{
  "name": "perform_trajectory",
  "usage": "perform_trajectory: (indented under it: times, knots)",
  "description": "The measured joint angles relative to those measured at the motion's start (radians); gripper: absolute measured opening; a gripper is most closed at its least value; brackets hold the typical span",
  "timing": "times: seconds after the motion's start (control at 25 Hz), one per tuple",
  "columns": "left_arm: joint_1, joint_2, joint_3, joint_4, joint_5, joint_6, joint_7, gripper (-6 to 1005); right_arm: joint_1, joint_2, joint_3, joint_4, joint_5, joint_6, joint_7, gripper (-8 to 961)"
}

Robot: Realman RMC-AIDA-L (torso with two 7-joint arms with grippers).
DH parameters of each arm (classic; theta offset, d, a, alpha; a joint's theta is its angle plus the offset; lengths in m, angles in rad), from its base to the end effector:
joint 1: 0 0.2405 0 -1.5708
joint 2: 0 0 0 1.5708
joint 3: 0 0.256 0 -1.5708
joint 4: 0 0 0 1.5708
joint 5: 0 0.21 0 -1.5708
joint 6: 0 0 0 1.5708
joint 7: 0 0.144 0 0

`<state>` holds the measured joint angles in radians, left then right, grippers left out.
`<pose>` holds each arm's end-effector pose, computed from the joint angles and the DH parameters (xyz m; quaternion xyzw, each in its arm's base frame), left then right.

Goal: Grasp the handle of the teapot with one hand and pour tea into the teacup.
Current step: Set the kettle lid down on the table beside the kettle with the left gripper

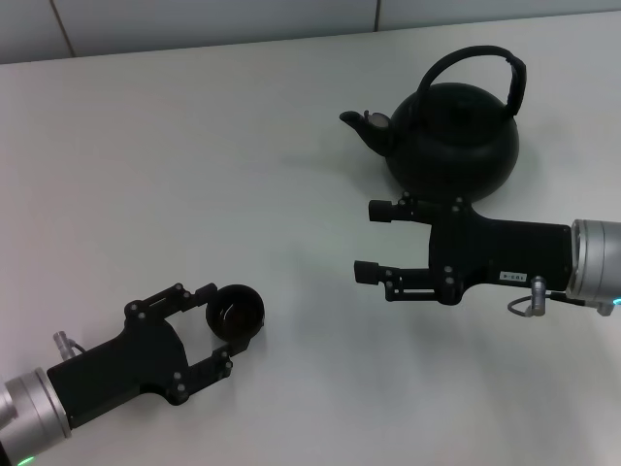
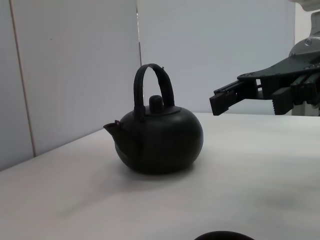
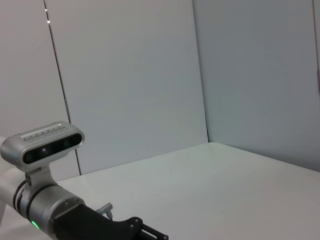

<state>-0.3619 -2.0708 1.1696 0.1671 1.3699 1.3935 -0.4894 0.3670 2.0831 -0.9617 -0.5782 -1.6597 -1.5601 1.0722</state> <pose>-0.3101 0.2414 -0.0805 -0.9375 -0.0797 -0.2582 0.2192 0.2714 0.2844 -0.0255 -0.9321 0.1352 0.3045 0.1419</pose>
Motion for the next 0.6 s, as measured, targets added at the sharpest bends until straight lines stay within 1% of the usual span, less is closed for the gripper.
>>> perform_trajectory:
  times: [0.6]
  knots:
    - [-0.006,0.000,0.012,0.001,0.003,-0.028,-0.024,654,0.008,0.002,0.000,0.000,0.000,0.000,0.000,792]
